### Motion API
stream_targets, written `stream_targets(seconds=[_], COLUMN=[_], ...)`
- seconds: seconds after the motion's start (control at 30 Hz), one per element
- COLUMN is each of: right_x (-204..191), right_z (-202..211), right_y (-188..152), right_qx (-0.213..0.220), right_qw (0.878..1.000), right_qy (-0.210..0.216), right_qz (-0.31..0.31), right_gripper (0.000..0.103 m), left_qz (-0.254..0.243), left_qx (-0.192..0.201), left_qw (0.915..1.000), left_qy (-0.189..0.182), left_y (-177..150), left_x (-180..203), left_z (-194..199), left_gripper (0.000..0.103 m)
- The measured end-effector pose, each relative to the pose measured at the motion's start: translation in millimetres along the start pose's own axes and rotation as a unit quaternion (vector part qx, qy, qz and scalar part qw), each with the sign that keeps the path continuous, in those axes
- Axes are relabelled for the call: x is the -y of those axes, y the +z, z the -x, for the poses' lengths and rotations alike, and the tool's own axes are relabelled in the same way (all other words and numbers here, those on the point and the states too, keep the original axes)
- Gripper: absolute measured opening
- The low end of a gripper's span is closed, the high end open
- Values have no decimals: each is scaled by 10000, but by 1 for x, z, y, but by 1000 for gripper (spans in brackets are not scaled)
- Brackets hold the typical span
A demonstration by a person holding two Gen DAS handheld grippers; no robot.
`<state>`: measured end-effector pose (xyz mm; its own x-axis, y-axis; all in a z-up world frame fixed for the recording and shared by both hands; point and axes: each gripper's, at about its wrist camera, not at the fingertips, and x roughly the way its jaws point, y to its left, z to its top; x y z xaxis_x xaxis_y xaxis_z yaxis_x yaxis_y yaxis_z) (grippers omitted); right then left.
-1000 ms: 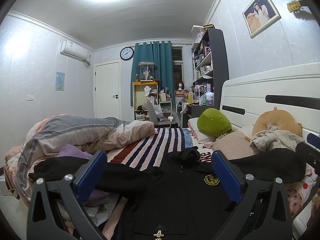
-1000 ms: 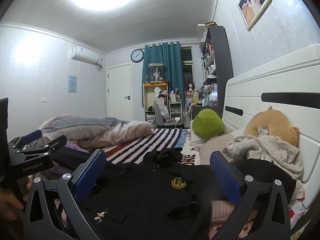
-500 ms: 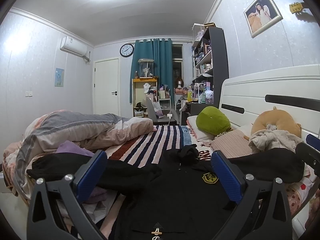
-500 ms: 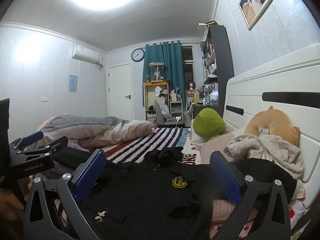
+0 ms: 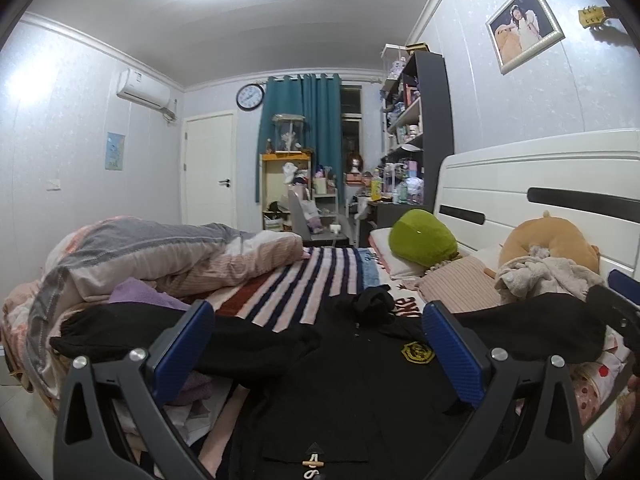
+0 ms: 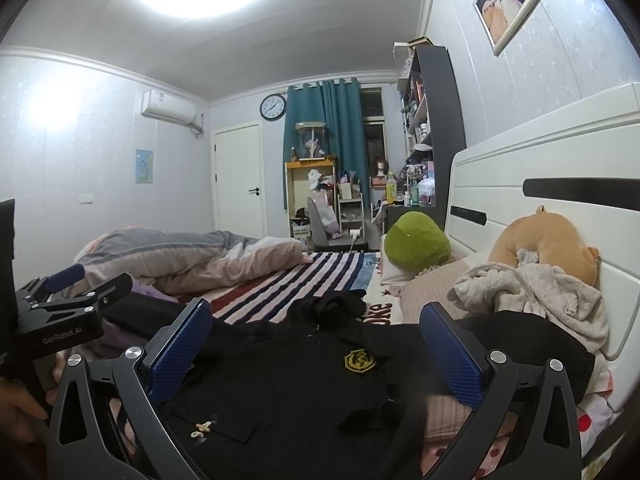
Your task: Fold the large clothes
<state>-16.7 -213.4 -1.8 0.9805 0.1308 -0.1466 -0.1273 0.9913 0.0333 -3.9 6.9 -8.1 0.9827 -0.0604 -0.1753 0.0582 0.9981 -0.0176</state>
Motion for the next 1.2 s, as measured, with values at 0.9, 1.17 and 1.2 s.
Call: stream_targets(seconds=[0.9, 1.17, 1.2], right_x=[-118, -137, -133], right_z=[-148, -172, -173], right_y=[-58, -72, -71], right_qx=[-1064, -1250, -1269], right_qw=[9913, 9878, 9874], right_qy=[497, 630, 654], right_qz=[598, 679, 682], right_gripper=[103, 103, 103], left_qz=[2652, 2758, 2726], left_qx=[-1162, -886, -851], left_qw=[9568, 9570, 9582], left_qy=[275, 127, 145], left_y=[-103, -106, -104], left_x=[-318, -333, -332], left_z=[-99, -104, -104], left_gripper=[89, 55, 40])
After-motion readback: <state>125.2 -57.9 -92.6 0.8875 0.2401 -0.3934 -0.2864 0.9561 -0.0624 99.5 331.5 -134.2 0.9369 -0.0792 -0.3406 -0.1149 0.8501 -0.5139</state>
